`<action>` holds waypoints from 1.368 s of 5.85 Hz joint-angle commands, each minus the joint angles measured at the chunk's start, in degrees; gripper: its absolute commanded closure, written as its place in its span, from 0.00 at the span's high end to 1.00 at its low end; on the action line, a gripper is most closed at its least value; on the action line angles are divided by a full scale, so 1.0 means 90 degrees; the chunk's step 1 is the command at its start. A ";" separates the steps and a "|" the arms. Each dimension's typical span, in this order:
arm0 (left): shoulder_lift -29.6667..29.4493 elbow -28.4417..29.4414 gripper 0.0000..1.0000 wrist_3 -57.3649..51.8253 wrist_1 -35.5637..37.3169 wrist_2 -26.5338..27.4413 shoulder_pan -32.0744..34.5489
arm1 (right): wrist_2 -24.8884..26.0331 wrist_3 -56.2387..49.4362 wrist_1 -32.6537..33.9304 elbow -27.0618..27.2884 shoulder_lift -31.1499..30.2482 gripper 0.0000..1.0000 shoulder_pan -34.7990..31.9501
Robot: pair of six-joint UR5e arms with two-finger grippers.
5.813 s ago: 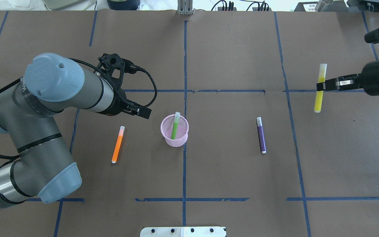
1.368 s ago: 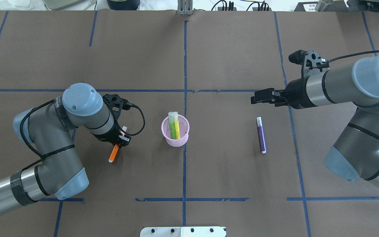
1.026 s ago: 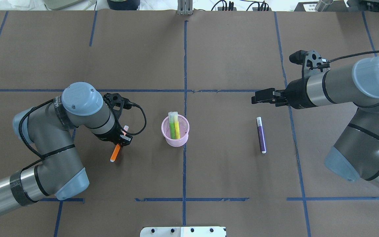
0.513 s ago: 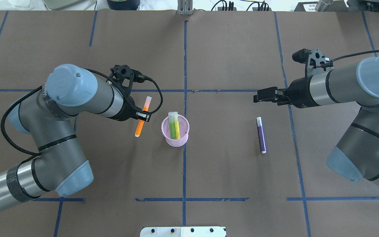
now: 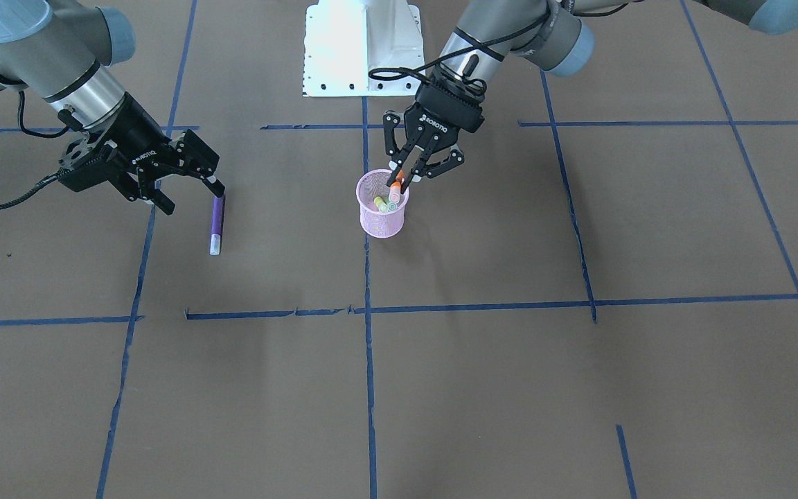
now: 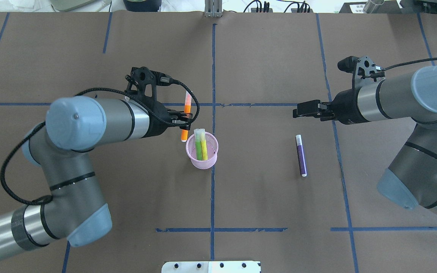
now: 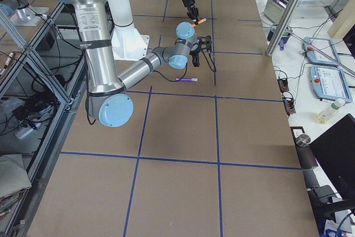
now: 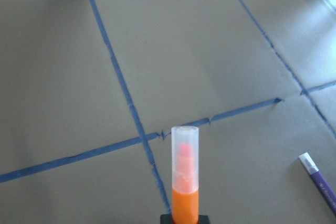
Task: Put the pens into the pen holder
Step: 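Lift the orange marker with the left gripper and carry it over the cup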
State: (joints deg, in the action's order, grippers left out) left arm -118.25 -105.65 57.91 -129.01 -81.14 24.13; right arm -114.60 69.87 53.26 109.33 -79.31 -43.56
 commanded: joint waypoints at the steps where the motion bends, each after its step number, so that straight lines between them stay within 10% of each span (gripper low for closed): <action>1: 0.0333 0.0184 0.02 -0.0008 -0.0952 0.1225 -0.0722 | 0.0087 -0.0010 0.0000 -0.0019 -0.0026 0.99 0.0007; 8: 0.0248 0.0606 0.31 -0.0506 -0.1613 0.1691 -0.0825 | 0.0292 -0.0010 -0.0010 -0.0029 -0.0094 0.99 0.0045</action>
State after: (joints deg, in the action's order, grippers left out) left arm -116.01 -100.29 53.39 -143.41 -65.96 16.72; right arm -112.18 69.79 53.19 109.10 -80.19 -43.23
